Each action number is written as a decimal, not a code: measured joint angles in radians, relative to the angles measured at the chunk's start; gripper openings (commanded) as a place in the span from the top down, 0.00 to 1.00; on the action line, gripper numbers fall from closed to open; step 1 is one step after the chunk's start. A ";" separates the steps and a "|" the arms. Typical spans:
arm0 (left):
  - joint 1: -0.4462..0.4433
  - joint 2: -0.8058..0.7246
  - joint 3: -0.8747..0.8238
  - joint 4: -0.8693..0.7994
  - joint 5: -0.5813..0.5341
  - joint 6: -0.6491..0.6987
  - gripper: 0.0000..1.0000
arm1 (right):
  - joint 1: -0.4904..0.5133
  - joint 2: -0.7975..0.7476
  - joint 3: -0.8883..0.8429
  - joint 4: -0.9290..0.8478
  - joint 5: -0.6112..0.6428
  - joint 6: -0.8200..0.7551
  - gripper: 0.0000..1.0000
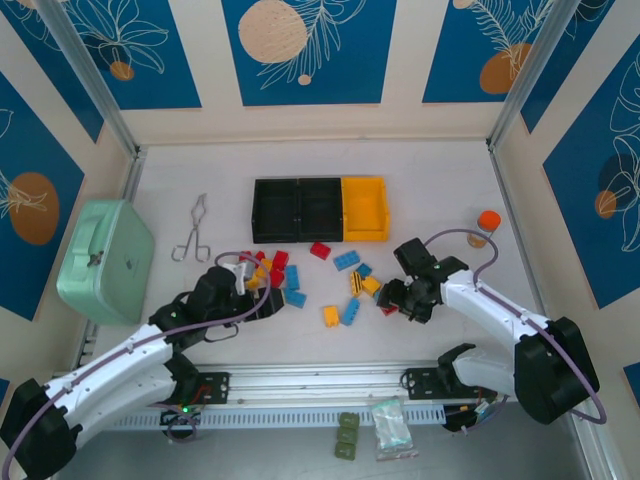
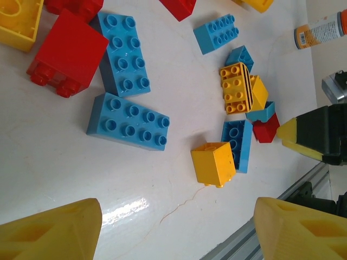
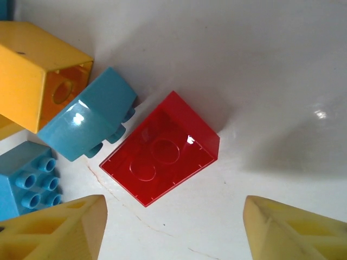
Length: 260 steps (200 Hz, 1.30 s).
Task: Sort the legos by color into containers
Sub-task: Pick up the lego from the bottom-right of the table.
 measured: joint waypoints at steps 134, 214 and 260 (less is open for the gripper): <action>-0.059 0.083 0.000 0.032 -0.054 -0.011 0.26 | 0.024 0.146 0.008 0.070 0.074 0.038 0.33; -0.066 0.124 0.000 0.060 -0.056 -0.012 0.26 | -0.051 0.129 0.011 0.047 0.158 0.028 0.57; -0.073 0.144 0.000 0.085 -0.056 -0.023 0.26 | -0.053 0.108 0.011 0.033 0.161 0.010 0.72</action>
